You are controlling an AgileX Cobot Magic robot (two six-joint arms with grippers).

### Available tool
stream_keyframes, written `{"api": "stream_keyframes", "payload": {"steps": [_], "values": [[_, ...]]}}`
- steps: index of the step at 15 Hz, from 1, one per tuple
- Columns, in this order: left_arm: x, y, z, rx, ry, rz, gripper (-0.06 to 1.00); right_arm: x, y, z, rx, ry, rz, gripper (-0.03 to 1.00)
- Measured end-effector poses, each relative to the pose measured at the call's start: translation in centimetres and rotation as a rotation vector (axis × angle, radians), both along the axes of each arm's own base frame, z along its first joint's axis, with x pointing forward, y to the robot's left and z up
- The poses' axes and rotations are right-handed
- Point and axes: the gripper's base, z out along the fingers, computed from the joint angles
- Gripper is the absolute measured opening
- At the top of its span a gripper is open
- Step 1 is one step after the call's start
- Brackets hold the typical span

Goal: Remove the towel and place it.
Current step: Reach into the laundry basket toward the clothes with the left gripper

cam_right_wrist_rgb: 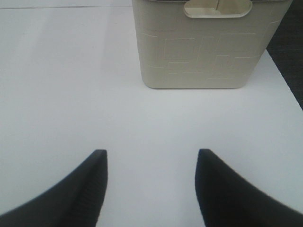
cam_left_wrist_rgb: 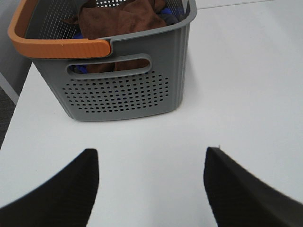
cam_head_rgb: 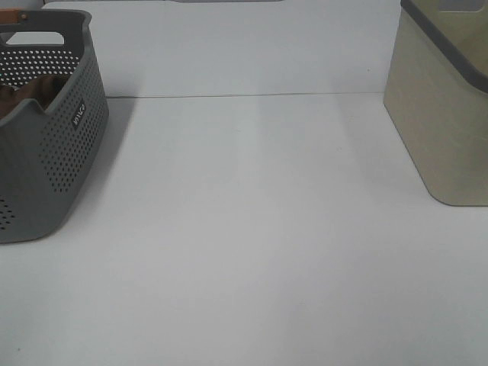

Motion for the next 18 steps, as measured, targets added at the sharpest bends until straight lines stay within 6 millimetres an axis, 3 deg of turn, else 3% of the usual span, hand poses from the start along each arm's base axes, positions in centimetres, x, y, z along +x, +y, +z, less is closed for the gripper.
{"api": "stream_keyframes", "payload": {"steps": [18], "values": [[0.0, 0.0, 0.0, 0.001, 0.0, 0.0, 0.62, 0.0, 0.0, 0.0, 0.0, 0.0, 0.0, 0.54]]}}
